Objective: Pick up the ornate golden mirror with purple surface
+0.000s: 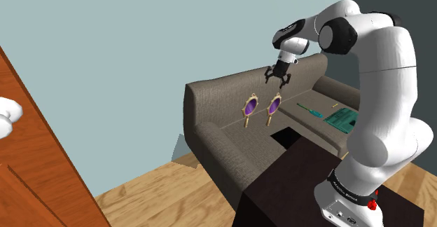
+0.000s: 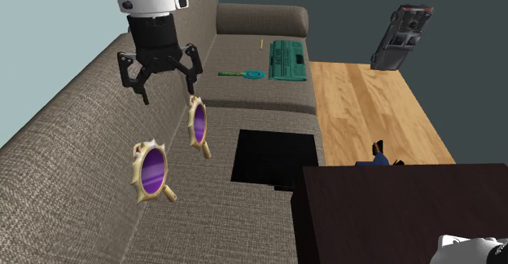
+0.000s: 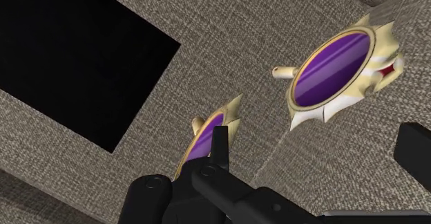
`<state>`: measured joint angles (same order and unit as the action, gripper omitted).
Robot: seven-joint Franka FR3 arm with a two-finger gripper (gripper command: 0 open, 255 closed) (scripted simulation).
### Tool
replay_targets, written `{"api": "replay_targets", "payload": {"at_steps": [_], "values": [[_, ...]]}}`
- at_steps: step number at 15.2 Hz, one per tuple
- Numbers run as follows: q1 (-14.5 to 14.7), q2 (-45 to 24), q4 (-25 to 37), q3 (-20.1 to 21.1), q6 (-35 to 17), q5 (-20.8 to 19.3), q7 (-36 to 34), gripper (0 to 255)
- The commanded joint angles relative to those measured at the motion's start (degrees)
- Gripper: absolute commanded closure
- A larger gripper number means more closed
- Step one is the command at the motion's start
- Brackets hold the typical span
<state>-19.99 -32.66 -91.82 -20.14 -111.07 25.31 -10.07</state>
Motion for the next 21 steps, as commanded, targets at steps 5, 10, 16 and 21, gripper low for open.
{"api": "replay_targets", "payload": {"at_steps": [5,10,16,21], "values": [[-6.20,-12.21,12.23,0.23,2.85,3.89,-2.46,0],[-11.77,-22.84,24.06,0.69,5.74,6.30,-5.76,0],[-18.61,-35.98,40.99,1.44,10.38,7.92,-11.00,0],[-19.14,-39.29,43.31,1.91,9.23,8.17,-10.95,0]]}}
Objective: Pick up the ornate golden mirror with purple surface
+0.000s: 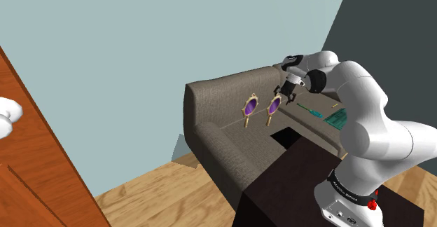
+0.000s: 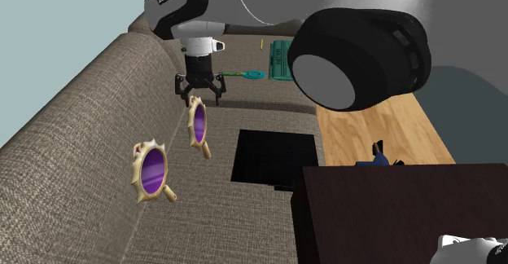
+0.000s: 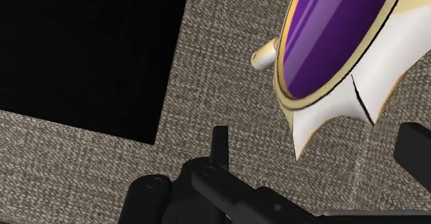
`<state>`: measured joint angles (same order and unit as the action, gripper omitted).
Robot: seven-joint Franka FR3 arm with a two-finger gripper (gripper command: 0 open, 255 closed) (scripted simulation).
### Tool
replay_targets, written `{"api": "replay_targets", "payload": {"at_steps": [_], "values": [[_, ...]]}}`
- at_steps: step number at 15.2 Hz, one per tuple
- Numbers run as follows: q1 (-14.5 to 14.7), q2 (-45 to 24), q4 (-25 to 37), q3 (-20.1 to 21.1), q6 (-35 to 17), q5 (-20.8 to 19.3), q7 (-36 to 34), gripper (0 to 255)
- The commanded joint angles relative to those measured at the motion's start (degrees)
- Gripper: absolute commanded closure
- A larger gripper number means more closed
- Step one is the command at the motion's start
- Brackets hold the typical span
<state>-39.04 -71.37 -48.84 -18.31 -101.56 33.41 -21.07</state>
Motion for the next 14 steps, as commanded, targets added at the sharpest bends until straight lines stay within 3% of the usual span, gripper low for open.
{"api": "replay_targets", "payload": {"at_steps": [1,4,5,14], "values": [[-0.23,-1.30,0.91,0.18,-0.47,0.11,0.03,0],[-0.44,-2.48,1.90,0.33,-0.73,0.16,-0.02,0],[-0.37,-2.21,1.48,0.30,-0.85,0.17,0.08,255],[-0.44,-2.49,1.93,0.33,-0.72,0.16,-0.03,255]]}}
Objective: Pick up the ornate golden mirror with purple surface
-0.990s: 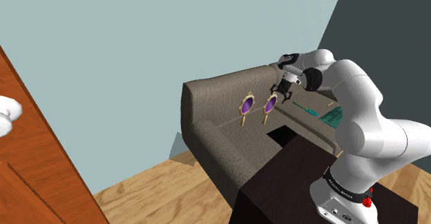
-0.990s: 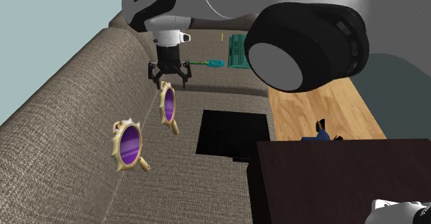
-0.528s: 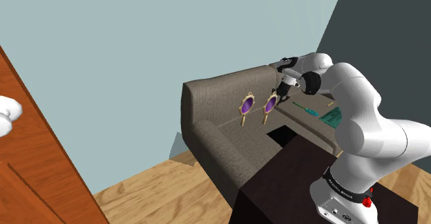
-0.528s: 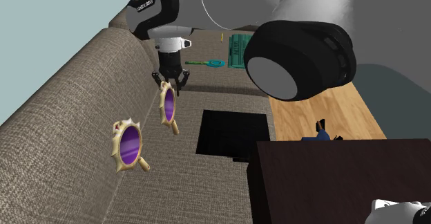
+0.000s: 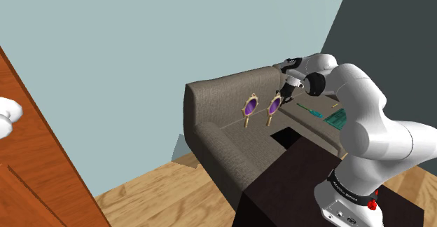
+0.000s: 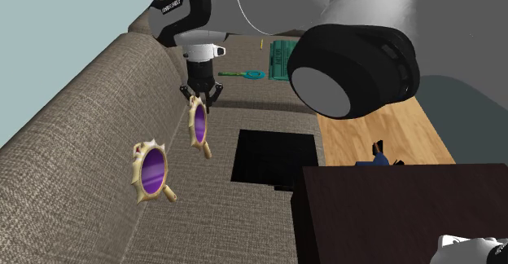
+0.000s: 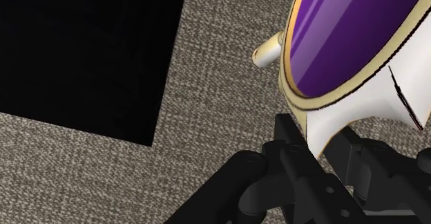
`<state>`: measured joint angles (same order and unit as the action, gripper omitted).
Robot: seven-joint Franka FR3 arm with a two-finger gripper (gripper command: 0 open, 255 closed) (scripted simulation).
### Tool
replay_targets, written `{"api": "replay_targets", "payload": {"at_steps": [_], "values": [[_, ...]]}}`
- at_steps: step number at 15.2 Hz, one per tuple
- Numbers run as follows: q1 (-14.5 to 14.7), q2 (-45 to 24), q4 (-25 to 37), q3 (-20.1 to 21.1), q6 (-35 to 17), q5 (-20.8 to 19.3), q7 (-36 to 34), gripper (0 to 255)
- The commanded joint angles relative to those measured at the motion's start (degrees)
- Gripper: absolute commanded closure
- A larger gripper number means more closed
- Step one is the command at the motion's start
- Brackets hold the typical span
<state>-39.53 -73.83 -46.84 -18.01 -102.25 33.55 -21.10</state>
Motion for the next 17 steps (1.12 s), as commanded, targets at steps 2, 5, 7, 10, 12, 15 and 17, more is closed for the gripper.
{"api": "replay_targets", "payload": {"at_steps": [2,5,7,10,12,15,17], "values": [[0.32,1.49,-1.39,-0.16,0.28,-0.05,0.08,255],[0.66,3.55,-2.92,-0.44,0.91,-0.19,0.08,255],[0.86,4.84,-3.77,-0.63,1.40,-0.31,0.04,255],[1.11,6.64,-4.79,-0.90,2.23,-0.49,-0.07,255],[1.25,7.76,-5.31,-1.07,2.85,-0.63,-0.18,255],[1.42,9.32,-5.88,-1.32,3.86,-0.85,-0.40,255],[1.43,9.40,-5.91,-1.33,3.91,-0.86,-0.41,255]]}}
